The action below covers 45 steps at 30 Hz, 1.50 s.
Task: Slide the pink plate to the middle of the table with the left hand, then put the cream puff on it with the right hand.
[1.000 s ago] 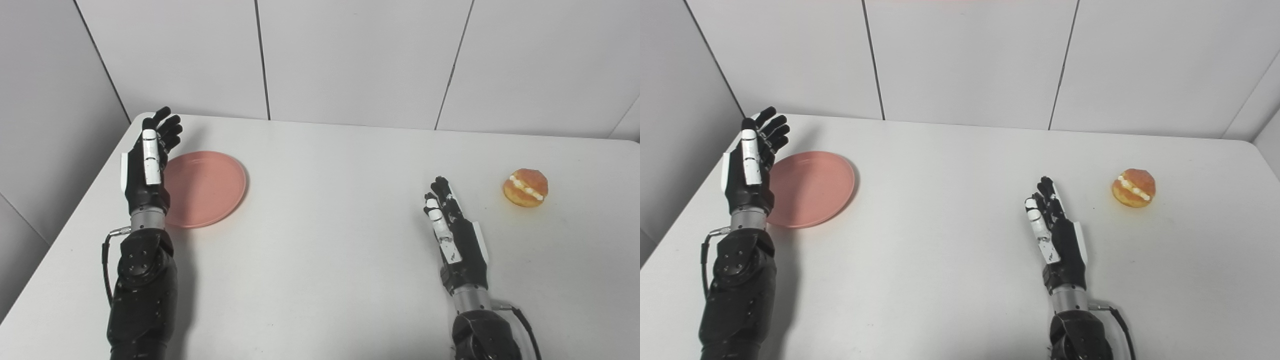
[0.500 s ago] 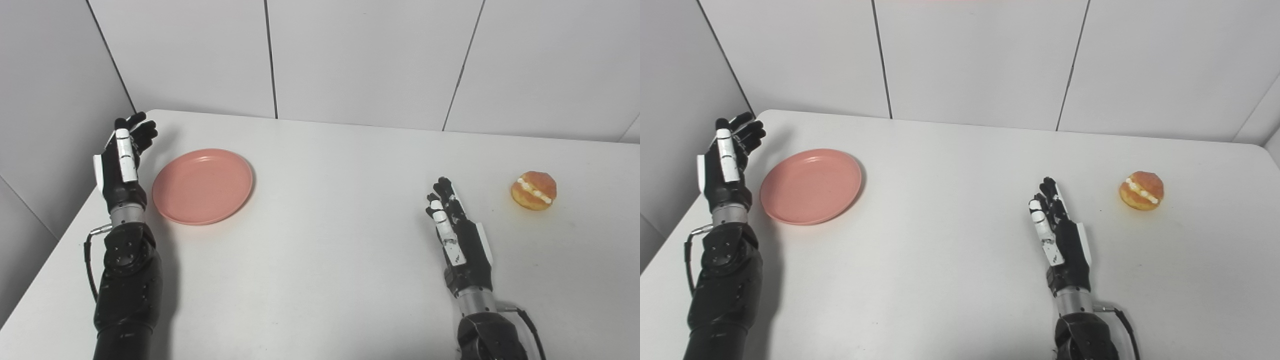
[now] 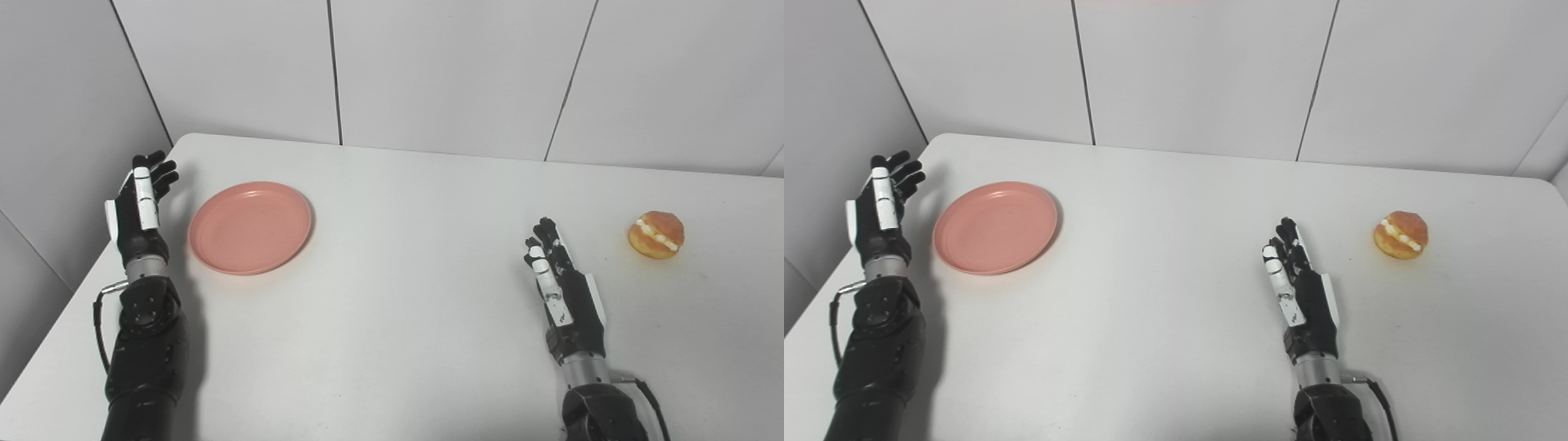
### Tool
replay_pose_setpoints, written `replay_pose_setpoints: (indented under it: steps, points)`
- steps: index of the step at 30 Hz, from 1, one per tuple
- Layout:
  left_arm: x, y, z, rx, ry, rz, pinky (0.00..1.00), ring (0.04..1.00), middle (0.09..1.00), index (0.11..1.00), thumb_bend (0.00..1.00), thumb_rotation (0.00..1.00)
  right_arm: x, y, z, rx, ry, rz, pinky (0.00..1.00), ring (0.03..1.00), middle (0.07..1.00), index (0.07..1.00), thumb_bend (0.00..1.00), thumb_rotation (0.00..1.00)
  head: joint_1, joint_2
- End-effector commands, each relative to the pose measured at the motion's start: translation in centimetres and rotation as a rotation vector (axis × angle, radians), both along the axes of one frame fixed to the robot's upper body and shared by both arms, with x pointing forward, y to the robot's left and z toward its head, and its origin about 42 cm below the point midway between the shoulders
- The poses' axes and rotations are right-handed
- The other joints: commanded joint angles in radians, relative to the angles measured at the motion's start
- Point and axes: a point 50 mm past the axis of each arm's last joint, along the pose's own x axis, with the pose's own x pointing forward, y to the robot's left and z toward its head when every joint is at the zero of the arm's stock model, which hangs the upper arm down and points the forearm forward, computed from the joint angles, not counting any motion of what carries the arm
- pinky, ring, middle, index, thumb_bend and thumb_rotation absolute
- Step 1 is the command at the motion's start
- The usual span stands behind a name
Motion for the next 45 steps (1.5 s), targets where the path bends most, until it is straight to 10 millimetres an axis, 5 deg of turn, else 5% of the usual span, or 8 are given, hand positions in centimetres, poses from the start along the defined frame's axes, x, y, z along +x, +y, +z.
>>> replay_pose_setpoints:
  steps: [1,5,12,33,45]
  points:
    - [0.9,0.6,2.5,0.029,-0.041,-0.031,0.74,0.739,0.732,0.714,0.62,1.00,-0.3,-0.4,0.2,-0.001,-0.051,-0.001,0.95,0.951,0.964,0.960,0.49,0.75,0.001,0.001]
    - [0.9,0.2,2.1,0.021,-0.002,-0.095,0.81,0.784,0.766,0.748,0.62,1.00,-0.3,-0.4,0.2,0.004,-0.049,0.001,0.96,0.953,0.968,0.962,0.50,0.74,0.000,0.002]
    - [0.8,-1.6,1.5,-0.003,0.047,-0.130,0.74,0.758,0.750,0.736,0.59,1.00,-0.3,-0.3,0.4,-0.007,-0.052,0.005,0.96,0.956,0.969,0.960,0.50,0.75,-0.003,0.005]
    - [0.9,-5.5,0.4,-0.079,0.115,-0.285,0.82,0.823,0.807,0.789,0.58,1.00,-0.2,-0.5,0.3,-0.002,-0.053,0.005,0.96,0.958,0.973,0.963,0.49,0.76,-0.004,-0.002]
    - [0.4,-9.1,0.1,-0.181,0.111,-0.359,0.79,0.802,0.787,0.768,0.59,1.00,-0.4,0.6,0.3,0.016,-0.047,-0.024,0.94,0.940,0.959,0.947,0.49,0.73,-0.088,-0.018]
